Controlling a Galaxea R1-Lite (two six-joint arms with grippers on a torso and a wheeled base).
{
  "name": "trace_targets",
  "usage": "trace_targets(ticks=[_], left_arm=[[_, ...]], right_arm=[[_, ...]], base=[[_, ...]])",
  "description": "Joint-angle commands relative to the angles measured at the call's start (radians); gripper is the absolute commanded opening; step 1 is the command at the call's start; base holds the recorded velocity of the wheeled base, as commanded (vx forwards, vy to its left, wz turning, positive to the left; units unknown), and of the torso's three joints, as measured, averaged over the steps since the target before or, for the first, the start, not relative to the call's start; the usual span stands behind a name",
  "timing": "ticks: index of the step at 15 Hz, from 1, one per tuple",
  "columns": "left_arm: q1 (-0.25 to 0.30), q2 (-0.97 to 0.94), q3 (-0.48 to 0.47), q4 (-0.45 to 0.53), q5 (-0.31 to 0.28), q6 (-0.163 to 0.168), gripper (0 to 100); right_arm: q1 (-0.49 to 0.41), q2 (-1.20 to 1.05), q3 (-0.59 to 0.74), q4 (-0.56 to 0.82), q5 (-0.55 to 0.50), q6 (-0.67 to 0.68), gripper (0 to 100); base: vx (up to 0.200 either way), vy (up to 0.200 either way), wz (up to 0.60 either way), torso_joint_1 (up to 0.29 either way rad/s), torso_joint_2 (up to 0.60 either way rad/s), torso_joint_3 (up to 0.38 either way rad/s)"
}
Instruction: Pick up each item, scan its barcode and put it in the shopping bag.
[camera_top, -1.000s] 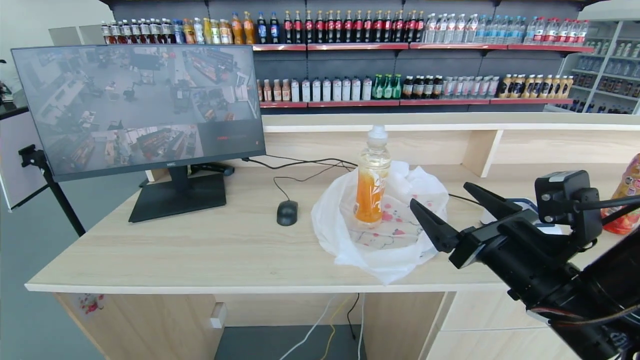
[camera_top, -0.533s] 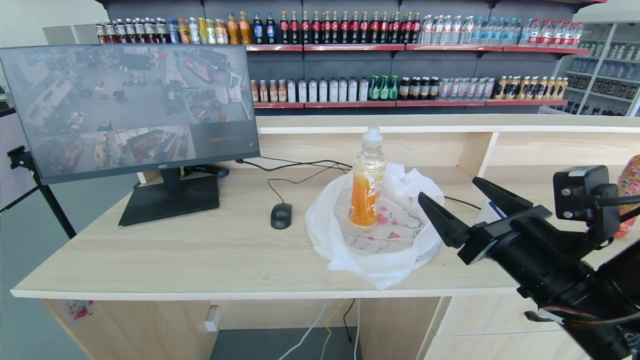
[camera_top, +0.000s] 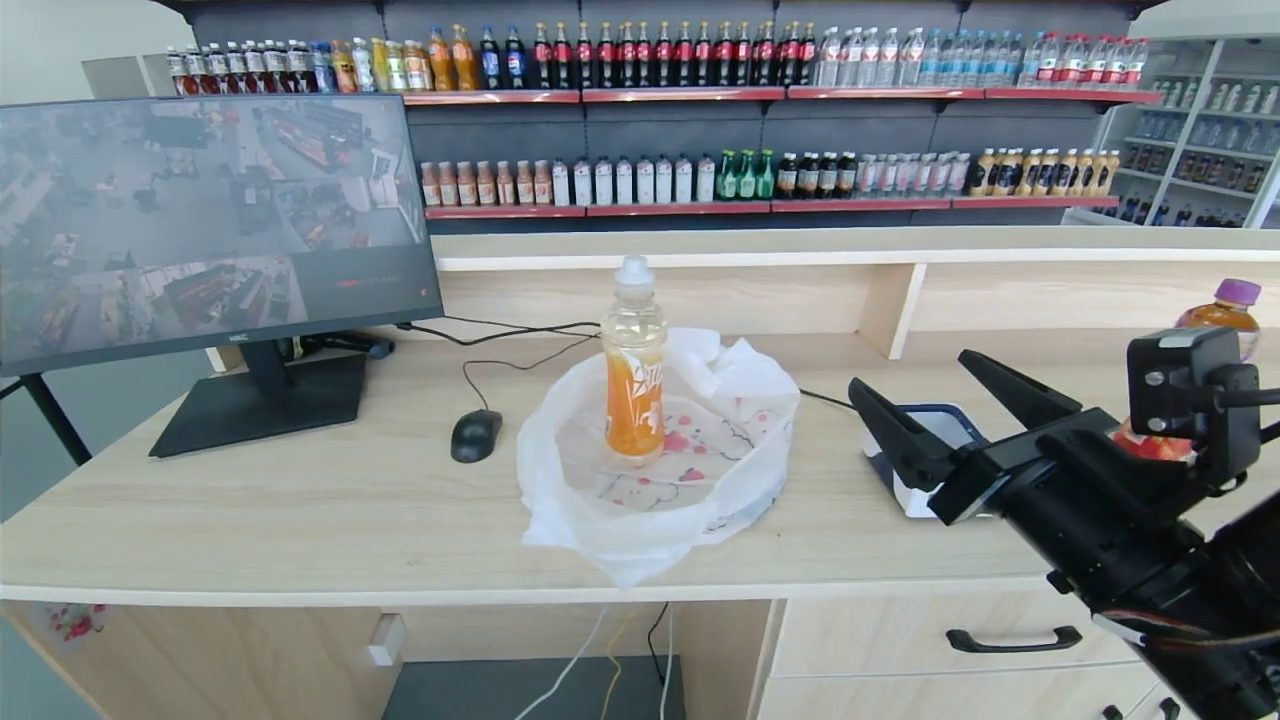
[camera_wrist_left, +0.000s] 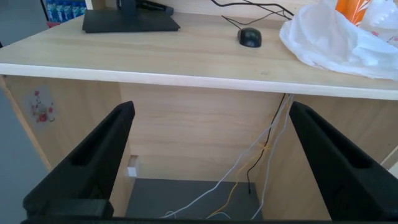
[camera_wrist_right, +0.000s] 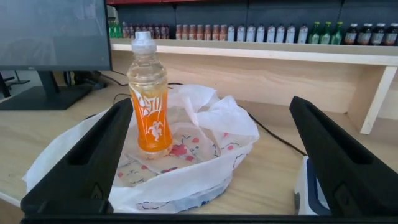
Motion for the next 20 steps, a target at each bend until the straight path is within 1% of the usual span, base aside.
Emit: trace_targets(ticks=[1, 12, 20], left_arm=[[0.002, 0.000, 0.000, 0.000, 0.000, 0.000, 100], [0.002, 0.000, 0.000, 0.000, 0.000, 0.000, 100], [0.000, 0.000, 0.000, 0.000, 0.000, 0.000, 100]], right_arm=[[0.000, 0.003, -0.002, -0.001, 0.000, 0.001, 100], [-0.001, -0.020, 0.011, -0.001, 0.000, 0.007, 100], [-0.001, -0.061, 0.043, -0.001, 0.000, 0.009, 100]], base=[[0.000, -0.200, 0.00, 0.007, 0.00, 0.002], [0.000, -0.200, 0.00, 0.004, 0.00, 0.000], [0.000, -0.200, 0.00, 0.004, 0.00, 0.005]])
